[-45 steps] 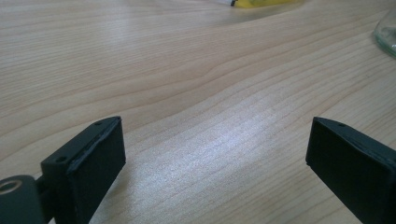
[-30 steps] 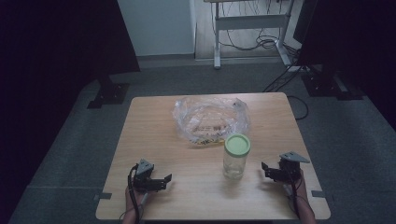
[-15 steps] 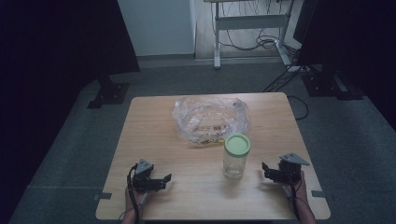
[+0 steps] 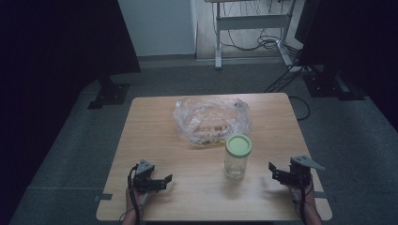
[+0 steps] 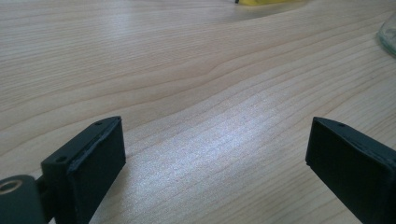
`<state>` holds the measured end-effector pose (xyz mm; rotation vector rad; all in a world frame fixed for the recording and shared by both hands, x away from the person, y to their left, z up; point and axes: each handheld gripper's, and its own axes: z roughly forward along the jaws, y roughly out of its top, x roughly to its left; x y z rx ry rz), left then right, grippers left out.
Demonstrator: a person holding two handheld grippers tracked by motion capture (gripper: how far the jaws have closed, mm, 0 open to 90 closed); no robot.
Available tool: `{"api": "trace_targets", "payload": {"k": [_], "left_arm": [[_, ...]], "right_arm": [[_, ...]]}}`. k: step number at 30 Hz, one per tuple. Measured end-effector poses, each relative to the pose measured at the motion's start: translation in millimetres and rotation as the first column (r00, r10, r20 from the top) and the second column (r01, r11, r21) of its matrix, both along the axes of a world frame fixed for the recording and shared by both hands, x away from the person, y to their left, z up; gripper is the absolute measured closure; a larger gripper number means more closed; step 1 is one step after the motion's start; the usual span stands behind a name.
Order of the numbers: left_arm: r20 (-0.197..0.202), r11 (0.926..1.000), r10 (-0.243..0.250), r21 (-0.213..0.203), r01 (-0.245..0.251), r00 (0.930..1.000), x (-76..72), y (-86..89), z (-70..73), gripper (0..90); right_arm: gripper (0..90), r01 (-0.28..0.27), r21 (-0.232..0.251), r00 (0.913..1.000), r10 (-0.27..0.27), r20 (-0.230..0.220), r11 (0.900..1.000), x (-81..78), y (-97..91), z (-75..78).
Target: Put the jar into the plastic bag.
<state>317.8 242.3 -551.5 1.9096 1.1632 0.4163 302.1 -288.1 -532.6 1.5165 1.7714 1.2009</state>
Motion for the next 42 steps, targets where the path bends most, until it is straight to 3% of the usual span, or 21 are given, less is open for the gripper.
{"api": "trace_targets", "payload": {"k": [14, 28, 42], "left_arm": [[-0.006, 1.0, 0.001, -0.001, -0.001, 1.0, 0.6, 0.1, -0.2, 4.4], [-0.017, 1.0, -0.007, -0.005, 0.007, 0.9998, 1.7, 0.7, -0.5, 4.3], [-0.028, 0.9999, -0.012, 0.007, 0.012, 0.9995, 4.8, -1.0, -0.8, 4.4]], "right_arm": [[2.9, -0.069, -0.018, 0.9966, 0.07, 0.043, 0.9975, -19.4, 15.5, 28.7], [3.3, -0.122, 0.013, 0.9891, 0.12, 0.085, 0.9925, -37.7, 32.2, 47.3], [3.3, -0.184, -0.013, 0.9697, 0.183, 0.162, 0.9829, -51.7, 52.0, 77.7]]}}
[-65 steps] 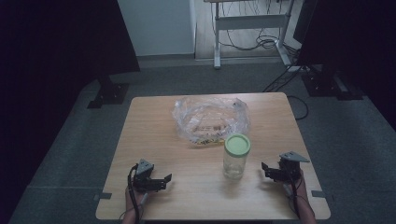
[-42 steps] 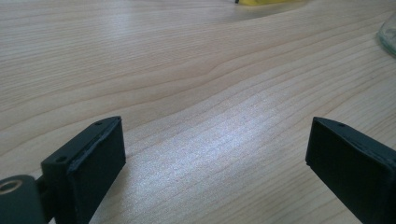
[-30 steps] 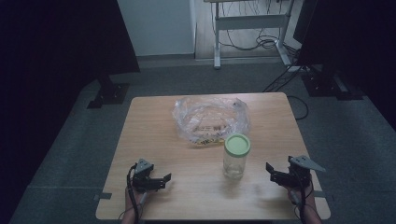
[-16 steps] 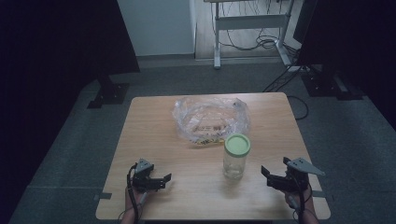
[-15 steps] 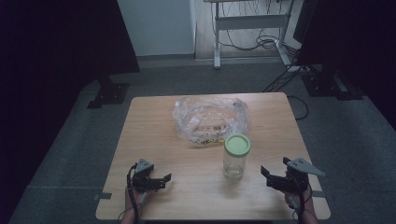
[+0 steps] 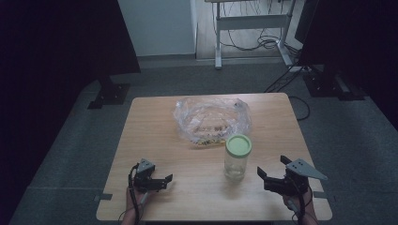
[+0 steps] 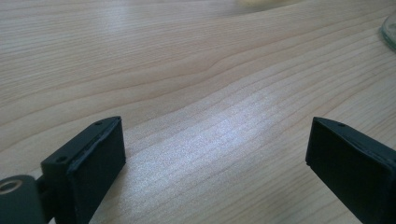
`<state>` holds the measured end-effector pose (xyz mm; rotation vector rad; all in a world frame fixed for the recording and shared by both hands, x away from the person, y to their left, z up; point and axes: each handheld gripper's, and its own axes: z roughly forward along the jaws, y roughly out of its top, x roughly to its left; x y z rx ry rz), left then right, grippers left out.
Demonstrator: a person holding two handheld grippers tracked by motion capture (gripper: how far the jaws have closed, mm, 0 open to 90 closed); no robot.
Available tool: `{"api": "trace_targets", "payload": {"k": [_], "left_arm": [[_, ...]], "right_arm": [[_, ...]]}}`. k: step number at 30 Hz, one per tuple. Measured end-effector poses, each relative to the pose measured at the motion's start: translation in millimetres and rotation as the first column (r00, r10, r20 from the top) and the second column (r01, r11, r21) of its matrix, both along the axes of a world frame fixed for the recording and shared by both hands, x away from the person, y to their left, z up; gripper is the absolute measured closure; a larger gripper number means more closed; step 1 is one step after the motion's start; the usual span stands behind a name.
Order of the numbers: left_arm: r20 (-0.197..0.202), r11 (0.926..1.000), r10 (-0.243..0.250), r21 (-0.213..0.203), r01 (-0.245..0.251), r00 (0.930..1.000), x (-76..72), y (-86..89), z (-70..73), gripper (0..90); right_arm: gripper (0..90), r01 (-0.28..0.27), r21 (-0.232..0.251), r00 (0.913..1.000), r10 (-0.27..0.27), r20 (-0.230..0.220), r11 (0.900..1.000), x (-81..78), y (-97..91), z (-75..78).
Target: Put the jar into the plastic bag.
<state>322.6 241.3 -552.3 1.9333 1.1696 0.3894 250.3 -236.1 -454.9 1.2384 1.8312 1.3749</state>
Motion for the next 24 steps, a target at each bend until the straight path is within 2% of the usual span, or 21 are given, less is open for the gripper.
{"api": "trace_targets", "payload": {"k": [6, 15, 20, 24], "left_arm": [[-0.001, 1.0, -0.001, 0.005, 0.001, 1.0, 0.4, -0.4, -0.1, 4.4], [-0.006, 0.9999, 0.003, 0.011, -0.003, 1.0, 0.7, -1.0, -0.2, 4.6], [-0.022, 0.9994, -0.006, 0.033, 0.007, 0.9997, 2.5, -3.6, -0.8, 4.6], [-0.021, 0.9994, -0.011, 0.033, 0.012, 0.9997, 3.7, -3.6, -0.7, 4.7]], "right_arm": [[2.7, -0.011, -0.029, 0.9999, 0.011, 0.007, 0.9995, 1.1, 14.5, 2.2], [1.8, -0.034, -0.068, 0.9993, 0.033, -0.018, 0.9971, 10.6, 41.4, -1.7], [1.3, -0.047, -0.074, 0.9985, 0.045, -0.031, 0.9962, 17.1, 50.8, -3.6], [1.1, -0.06, -0.084, 0.9974, 0.056, -0.045, 0.9946, 22.3, 57.6, -5.4]]}}
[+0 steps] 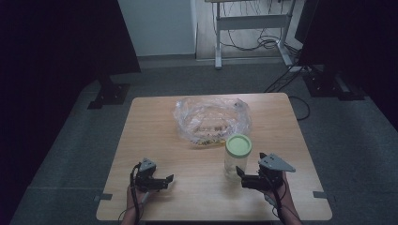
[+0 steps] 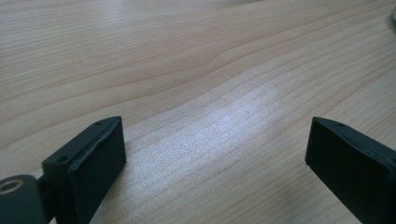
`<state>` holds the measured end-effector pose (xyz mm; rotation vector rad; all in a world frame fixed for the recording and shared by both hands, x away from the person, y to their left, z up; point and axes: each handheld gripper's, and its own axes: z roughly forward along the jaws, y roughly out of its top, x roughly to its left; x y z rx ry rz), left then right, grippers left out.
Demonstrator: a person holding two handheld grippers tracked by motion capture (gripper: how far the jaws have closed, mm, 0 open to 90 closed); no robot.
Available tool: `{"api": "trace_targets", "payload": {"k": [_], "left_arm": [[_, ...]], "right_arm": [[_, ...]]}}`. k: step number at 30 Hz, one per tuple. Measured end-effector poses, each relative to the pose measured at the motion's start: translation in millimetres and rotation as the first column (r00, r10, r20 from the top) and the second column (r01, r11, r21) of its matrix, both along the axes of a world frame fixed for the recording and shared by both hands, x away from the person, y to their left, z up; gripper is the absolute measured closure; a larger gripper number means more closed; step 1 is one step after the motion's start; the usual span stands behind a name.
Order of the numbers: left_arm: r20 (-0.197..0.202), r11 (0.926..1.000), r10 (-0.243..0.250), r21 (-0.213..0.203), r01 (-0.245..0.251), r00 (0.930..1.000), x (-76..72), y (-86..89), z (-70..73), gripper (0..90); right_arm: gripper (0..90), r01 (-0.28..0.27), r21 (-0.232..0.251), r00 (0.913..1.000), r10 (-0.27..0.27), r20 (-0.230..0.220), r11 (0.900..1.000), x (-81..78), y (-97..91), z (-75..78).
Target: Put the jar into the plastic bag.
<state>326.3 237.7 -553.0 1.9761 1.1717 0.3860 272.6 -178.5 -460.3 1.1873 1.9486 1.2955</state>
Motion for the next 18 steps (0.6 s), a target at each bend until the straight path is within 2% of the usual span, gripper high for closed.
{"api": "trace_targets", "payload": {"k": [7, 18], "left_arm": [[0.0, 1.0, -0.001, 0.008, 0.001, 1.0, 0.5, -1.3, -0.2, 4.8], [0.001, 1.0, -0.001, 0.006, 0.001, 1.0, 0.4, -1.2, -0.1, 4.8]], "right_arm": [[1.0, -0.029, -0.013, 0.9994, 0.028, -0.022, 0.9995, 9.0, 11.5, -3.1], [1.0, -0.036, -0.03, 0.9993, 0.035, -0.012, 0.9989, 18.0, 24.3, 0.0]]}}
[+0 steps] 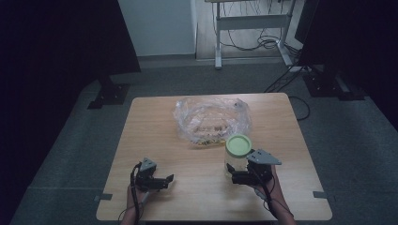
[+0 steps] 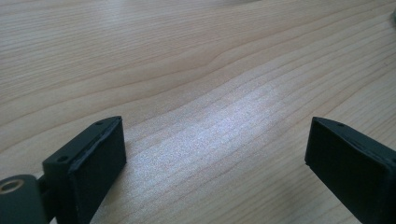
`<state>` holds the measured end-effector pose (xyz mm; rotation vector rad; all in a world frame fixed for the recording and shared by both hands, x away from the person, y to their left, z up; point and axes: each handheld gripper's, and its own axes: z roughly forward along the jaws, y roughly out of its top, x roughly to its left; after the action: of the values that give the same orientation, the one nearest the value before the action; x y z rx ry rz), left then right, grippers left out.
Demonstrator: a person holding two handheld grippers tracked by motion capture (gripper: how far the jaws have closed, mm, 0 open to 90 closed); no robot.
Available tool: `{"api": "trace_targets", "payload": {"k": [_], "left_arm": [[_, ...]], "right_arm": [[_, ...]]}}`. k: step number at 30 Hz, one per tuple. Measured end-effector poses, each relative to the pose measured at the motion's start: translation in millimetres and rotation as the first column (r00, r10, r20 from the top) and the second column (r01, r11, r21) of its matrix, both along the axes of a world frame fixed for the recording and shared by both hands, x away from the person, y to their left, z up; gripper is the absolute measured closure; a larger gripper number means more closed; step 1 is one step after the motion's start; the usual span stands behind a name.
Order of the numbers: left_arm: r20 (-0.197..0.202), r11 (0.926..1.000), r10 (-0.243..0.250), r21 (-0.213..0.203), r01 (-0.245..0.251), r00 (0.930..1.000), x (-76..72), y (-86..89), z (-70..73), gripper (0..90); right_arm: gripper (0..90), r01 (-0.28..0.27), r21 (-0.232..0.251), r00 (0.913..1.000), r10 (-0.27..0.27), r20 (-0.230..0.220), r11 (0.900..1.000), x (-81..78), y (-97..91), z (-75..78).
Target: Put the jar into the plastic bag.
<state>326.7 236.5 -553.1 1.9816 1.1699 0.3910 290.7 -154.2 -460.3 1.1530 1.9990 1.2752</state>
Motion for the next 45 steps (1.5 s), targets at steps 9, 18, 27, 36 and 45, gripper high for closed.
{"api": "trace_targets", "payload": {"k": [9, 18, 27, 36, 45], "left_arm": [[-0.003, 1.0, -0.003, -0.002, 0.003, 1.0, 0.2, 0.1, -0.1, 4.9], [-0.005, 0.9999, -0.007, 0.008, 0.007, 1.0, 0.4, -0.7, -0.1, 4.9], [0.0, 0.9993, -0.008, 0.038, 0.008, 1.0, 0.2, -3.6, -0.2, 4.9], [0.007, 0.9968, -0.012, 0.079, 0.011, 0.9999, -0.4, -8.0, -0.5, 4.5], [0.015, 0.9917, -0.014, 0.128, 0.012, 0.9998, -1.0, -13.3, -1.1, 3.6]], "right_arm": [[0.9, 0.012, 0.0, 0.9999, -0.012, -0.007, 0.9999, 13.1, 8.5, -0.1], [1.9, 0.027, -0.006, 0.9996, -0.027, 0.002, 0.9996, 26.7, 17.8, -0.2], [10.1, 0.062, -0.027, 0.9972, -0.061, 0.045, 0.9977, 29.8, 21.0, -1.7], [10.2, 0.068, -0.028, 0.9961, -0.066, 0.059, 0.9973, 29.4, 21.8, -1.9], [10.4, 0.084, -0.015, 0.9938, -0.083, 0.073, 0.9963, 28.6, 23.1, -3.2]]}}
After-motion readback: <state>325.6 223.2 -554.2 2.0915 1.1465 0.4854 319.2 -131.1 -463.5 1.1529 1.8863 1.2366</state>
